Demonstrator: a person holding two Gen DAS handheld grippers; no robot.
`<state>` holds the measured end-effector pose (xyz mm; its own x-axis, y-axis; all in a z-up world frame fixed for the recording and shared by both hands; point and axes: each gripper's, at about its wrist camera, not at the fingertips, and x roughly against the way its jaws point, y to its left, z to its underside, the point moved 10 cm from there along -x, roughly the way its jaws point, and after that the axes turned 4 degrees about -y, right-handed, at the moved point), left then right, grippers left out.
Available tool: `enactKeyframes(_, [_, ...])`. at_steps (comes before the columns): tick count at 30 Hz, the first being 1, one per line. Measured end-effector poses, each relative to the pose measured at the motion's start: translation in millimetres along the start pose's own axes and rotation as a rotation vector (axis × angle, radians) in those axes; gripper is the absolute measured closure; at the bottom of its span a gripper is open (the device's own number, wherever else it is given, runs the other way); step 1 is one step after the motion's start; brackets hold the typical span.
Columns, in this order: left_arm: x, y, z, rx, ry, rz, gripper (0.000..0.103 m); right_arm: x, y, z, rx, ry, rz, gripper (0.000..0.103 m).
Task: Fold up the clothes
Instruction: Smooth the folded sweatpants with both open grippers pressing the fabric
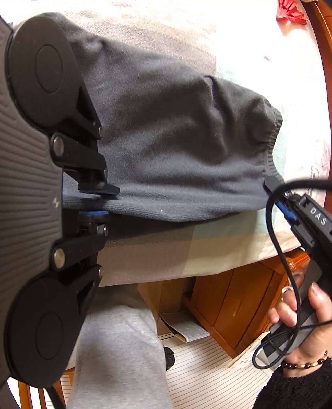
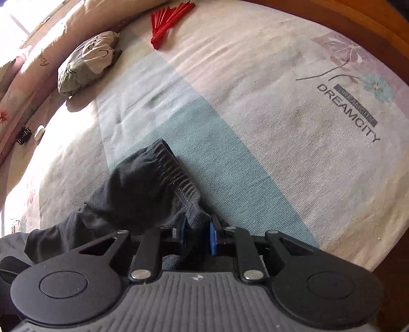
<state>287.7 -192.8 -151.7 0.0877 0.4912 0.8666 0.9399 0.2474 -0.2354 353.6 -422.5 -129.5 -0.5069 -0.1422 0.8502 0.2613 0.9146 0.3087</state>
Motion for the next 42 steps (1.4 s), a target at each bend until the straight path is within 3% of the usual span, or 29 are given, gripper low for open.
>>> enactKeyframes(5, [27, 15, 17, 0.129, -0.004, -0.027, 0.077, 25, 10, -25, 0.086, -0.066, 0.015, 0.077])
enactKeyframes(9, [49, 20, 40, 0.214, 0.002, -0.055, 0.074, 21, 44, -29, 0.161, -0.044, -0.069, 0.077])
enactKeyframes(14, [76, 31, 72, 0.362, 0.010, -0.065, 0.070, -18, 69, 30, 0.290, 0.167, -0.107, 0.077])
enactKeyframes(17, [90, 40, 95, 0.394, 0.046, -0.122, 0.070, -36, 77, 62, 0.361, 0.269, -0.121, 0.077])
enactKeyframes(20, [105, 57, 99, 0.397, 0.024, -0.210, 0.070, -31, 74, 67, 0.372, 0.273, -0.109, 0.077])
enactKeyframes(24, [108, 89, 77, 0.418, -0.077, -0.307, 0.070, -13, 87, 50, 0.354, 0.221, -0.135, 0.076])
enactKeyframes(27, [93, 103, 63, 0.417, -0.113, -0.325, 0.070, -11, 107, 45, 0.368, 0.200, -0.179, 0.076])
enactKeyframes(30, [82, 101, 59, 0.437, -0.141, -0.323, 0.070, -23, 122, 59, 0.407, 0.243, -0.204, 0.076])
enactKeyframes(33, [76, 91, 74, 0.495, -0.144, -0.303, 0.070, -39, 116, 87, 0.439, 0.334, -0.170, 0.076])
enactKeyframes(37, [74, 78, 104, 0.587, -0.108, -0.270, 0.070, -36, 117, 91, 0.436, 0.332, -0.163, 0.070])
enactKeyframes(42, [96, 79, 115, 0.669, -0.169, -0.308, 0.070, -25, 148, 73, 0.506, 0.287, -0.195, 0.069])
